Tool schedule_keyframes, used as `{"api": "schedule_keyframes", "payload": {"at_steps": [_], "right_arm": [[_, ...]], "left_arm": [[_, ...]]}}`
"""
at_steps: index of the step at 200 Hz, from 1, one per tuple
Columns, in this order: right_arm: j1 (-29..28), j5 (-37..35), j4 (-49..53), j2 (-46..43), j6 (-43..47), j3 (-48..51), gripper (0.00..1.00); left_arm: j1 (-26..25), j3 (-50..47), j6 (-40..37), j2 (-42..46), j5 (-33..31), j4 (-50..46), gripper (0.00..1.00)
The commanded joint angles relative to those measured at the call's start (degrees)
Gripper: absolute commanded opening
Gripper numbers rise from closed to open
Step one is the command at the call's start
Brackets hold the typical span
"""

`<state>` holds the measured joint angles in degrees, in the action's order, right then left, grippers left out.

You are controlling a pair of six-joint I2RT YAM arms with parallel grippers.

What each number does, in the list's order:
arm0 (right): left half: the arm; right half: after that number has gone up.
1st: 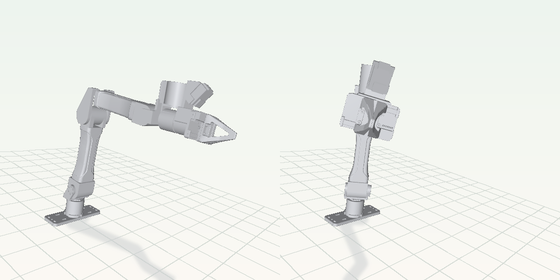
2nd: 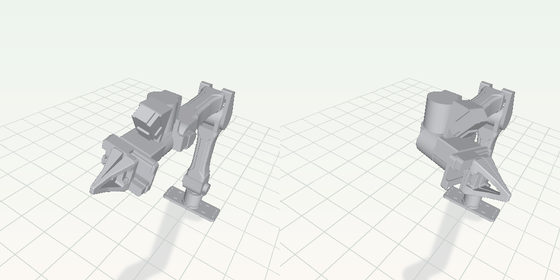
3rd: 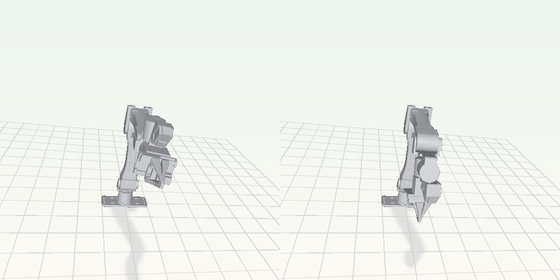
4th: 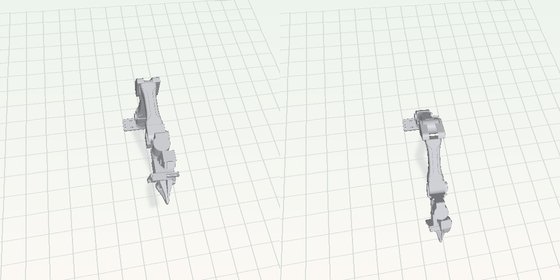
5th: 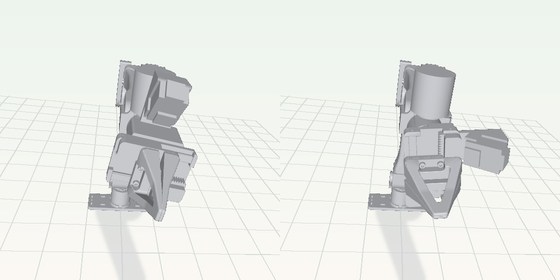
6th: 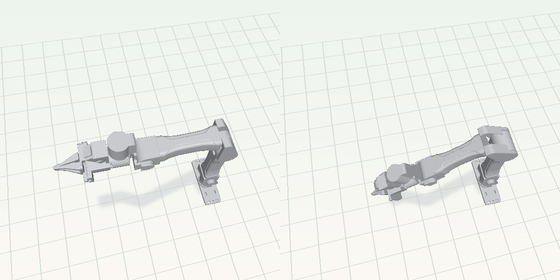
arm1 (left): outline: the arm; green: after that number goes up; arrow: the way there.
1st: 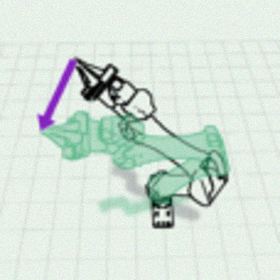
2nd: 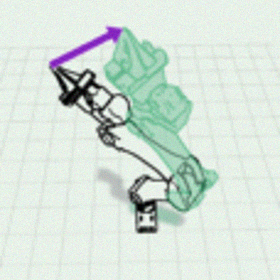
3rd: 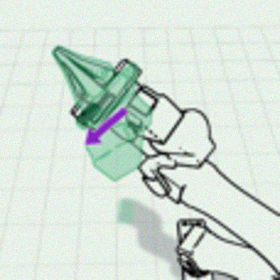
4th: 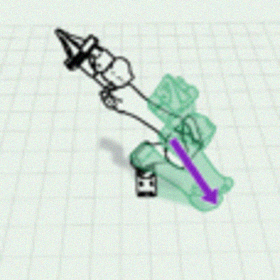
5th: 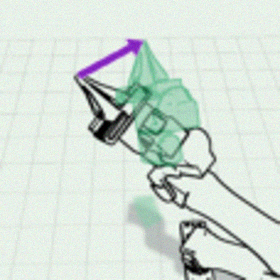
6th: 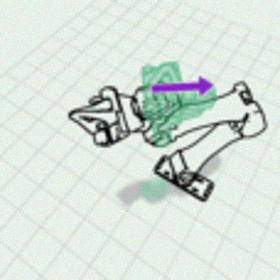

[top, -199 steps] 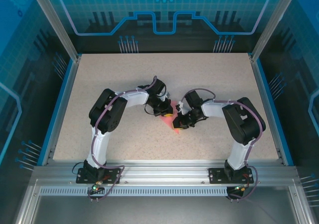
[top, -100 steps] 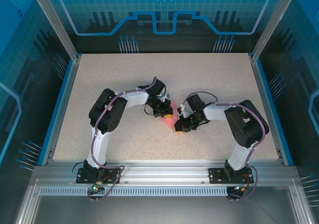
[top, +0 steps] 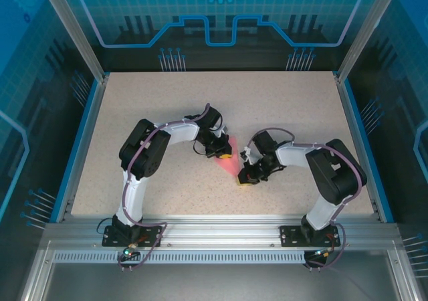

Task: Fold a paper plane with a square sheet of paper (fold left side to right side)
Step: Fourth fold the wing at the center of the table.

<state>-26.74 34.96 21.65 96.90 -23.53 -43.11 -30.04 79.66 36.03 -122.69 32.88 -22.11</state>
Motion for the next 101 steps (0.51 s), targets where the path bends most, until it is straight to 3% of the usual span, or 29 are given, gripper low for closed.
{"api": "schedule_keyframes", "payload": {"at_steps": [1,34,101], "right_arm": [[-0.81,1.67,5.69,-3.61,-0.61,-0.49,0.02],[0.07,3.30,3.04,-5.31,-2.49,-4.68,0.02],[1.26,-3.00,-4.48,5.96,-7.71,-10.60,0.01]], "left_arm": [[1.66,-2.58,-0.20,-0.88,-5.59,-3.43,0.00],[1.45,-2.74,0.00,-0.86,-5.11,-2.85,0.00],[0.97,-2.57,0.18,-0.87,-4.59,-2.37,0.00]]}}
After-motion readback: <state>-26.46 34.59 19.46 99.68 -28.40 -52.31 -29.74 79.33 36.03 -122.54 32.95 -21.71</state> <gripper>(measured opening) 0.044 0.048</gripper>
